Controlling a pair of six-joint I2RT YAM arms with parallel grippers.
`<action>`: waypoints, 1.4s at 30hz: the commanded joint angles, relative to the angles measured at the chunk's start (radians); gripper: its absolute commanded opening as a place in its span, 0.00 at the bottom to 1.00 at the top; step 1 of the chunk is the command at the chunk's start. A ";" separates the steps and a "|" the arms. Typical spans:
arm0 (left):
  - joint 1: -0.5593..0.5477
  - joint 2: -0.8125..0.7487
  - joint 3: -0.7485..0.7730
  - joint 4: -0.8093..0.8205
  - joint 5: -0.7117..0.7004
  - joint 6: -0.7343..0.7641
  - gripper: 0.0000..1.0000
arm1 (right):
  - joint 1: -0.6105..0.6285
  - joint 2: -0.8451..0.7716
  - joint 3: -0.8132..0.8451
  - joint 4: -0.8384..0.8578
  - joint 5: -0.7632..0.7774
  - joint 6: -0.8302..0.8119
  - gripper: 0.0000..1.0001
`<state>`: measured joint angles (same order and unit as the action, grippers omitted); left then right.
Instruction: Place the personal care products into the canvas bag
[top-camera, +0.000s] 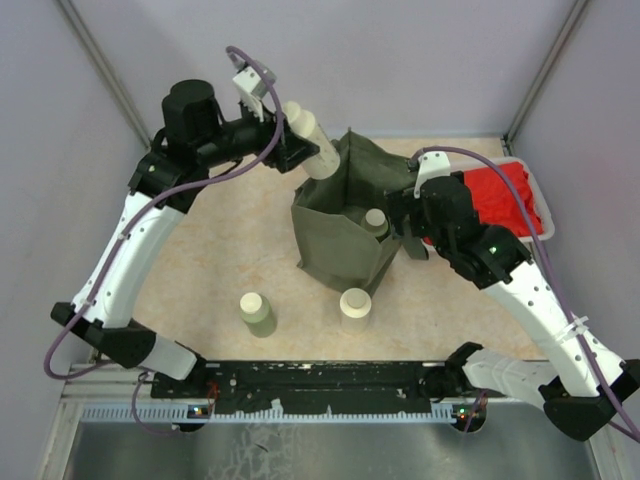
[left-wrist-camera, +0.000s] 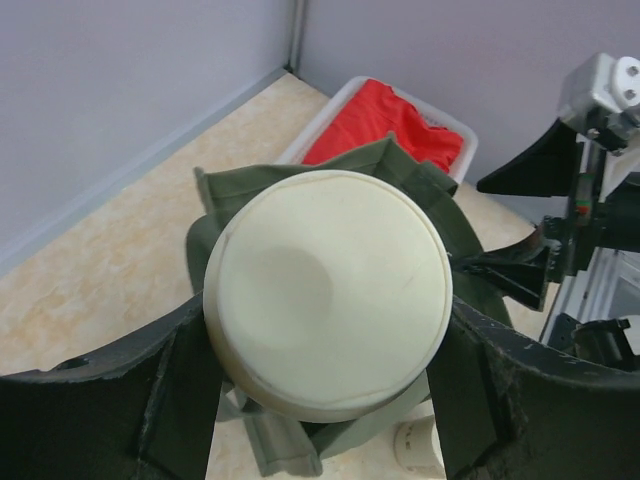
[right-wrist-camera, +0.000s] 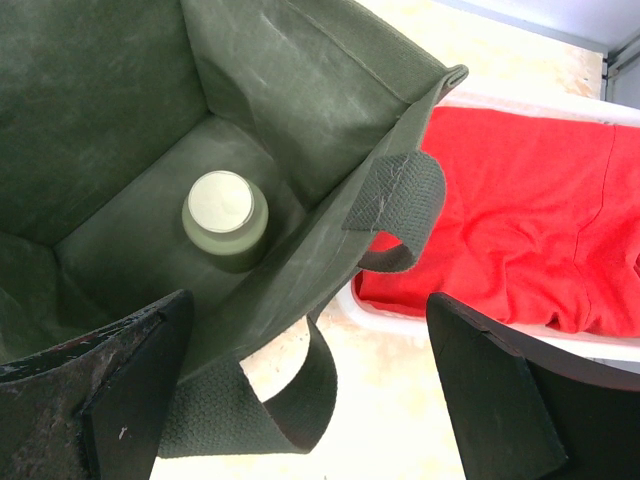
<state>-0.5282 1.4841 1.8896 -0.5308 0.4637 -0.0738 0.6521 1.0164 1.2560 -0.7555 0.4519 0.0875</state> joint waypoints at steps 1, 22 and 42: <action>-0.070 0.064 0.113 0.125 0.006 0.044 0.00 | 0.006 0.010 0.017 0.010 0.022 0.012 0.99; -0.174 0.463 0.203 0.108 -0.198 0.125 0.00 | 0.006 0.011 0.118 -0.022 0.046 0.005 0.99; -0.208 0.390 -0.282 0.353 -0.521 -0.034 0.00 | 0.006 -0.004 0.068 0.001 0.043 -0.009 0.99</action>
<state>-0.7372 1.9186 1.6386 -0.3355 -0.0010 -0.0521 0.6521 1.0325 1.3281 -0.7929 0.4747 0.0971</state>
